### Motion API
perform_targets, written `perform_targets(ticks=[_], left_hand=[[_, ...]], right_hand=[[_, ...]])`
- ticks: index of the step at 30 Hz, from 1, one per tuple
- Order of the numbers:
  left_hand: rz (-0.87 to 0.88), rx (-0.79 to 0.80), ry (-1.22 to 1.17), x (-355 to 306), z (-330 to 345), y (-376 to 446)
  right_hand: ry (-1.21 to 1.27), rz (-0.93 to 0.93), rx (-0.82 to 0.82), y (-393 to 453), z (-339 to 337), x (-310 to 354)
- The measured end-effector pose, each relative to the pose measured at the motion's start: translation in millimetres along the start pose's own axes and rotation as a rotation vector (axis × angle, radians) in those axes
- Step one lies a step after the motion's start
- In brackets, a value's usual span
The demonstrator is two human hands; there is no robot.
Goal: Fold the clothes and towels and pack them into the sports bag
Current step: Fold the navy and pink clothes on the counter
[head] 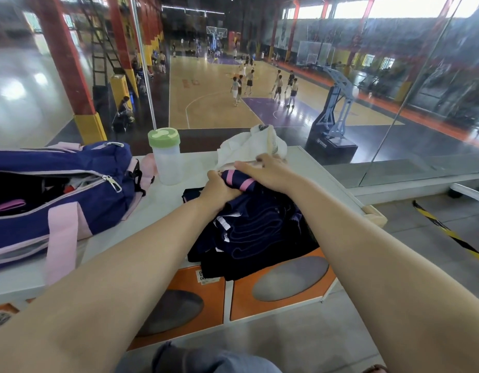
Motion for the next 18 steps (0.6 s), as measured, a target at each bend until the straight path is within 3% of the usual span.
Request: perform_targets(ticks=[5,10,13,18], left_hand=[[-0.05,-0.004,0.066,1.4,7.2,13.8],[-0.052,0.05,0.124,4.9,11.6,14.7],[-0.01,0.083,0.132,7.6,10.5,15.4],[0.061,0.211,-0.012,7.6,14.0,8.5]], right_hand=[[-0.012,-0.089,0.346,12.2,9.0,11.7],[-0.057,-0.127,0.462,26.7,15.8,3.2],[-0.196,-0.144,0.476,30.0,16.2,3.8],[-0.329,-0.283,0.323,36.6,6.6,9.8]])
Point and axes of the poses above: each hand's wrist, its own y-axis towards the middle knuckle, its own z-axis out of the palm, x = y × z, the point moved 5 cm from there along y, towards the middle knuckle, and after that the axes turned 11 degrees about -z, right-handed, at the moved point
